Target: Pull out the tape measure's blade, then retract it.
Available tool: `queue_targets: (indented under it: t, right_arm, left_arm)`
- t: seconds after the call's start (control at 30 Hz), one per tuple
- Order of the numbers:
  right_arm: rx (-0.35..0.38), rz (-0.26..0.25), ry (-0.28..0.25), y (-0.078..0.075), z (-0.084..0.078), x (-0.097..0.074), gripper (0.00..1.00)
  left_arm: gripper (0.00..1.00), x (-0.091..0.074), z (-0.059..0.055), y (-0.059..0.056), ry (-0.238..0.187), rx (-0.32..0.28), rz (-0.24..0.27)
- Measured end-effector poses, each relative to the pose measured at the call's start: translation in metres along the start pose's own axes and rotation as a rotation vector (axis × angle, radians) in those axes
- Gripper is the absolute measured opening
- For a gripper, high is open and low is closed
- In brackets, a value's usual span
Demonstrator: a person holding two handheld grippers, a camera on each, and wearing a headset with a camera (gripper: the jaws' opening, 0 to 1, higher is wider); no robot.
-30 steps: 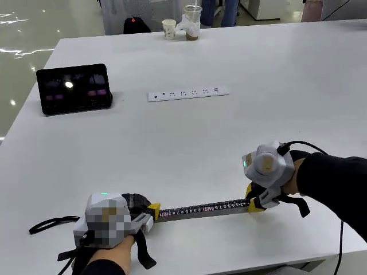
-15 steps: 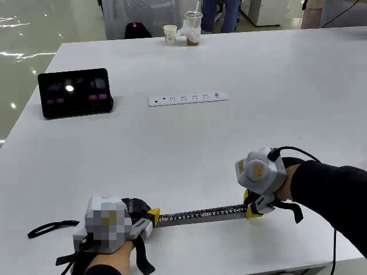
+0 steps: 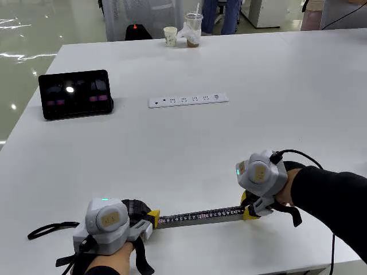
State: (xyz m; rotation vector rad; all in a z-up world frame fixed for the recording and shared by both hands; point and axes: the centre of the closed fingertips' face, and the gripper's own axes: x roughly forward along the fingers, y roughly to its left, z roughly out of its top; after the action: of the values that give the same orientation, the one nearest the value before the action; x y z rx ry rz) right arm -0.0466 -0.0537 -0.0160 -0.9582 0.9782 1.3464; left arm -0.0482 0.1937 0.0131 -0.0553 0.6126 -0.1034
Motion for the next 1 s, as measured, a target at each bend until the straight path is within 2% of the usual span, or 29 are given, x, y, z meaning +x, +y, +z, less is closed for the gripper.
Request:
queue_targets:
  t: [0.23,0.73,1.0]
  right_arm:
    - [-0.007,-0.002,0.025,0.0005,0.0028,0.0008,0.11]
    - [0.047,-0.013,0.014,0.0001,0.0073,0.0024,0.11]
    - [0.043,-0.016,0.022,0.0009,0.0098,0.0035,0.11]
  left_arm:
    - [0.65,-0.0006,0.0006,-0.0004,0.002,0.001,-0.001]
    - [0.65,0.0005,-0.0006,-0.0002,0.004,0.001,-0.002]
    - [0.65,0.0012,-0.0006,-0.0002,0.004,0.001,-0.003]
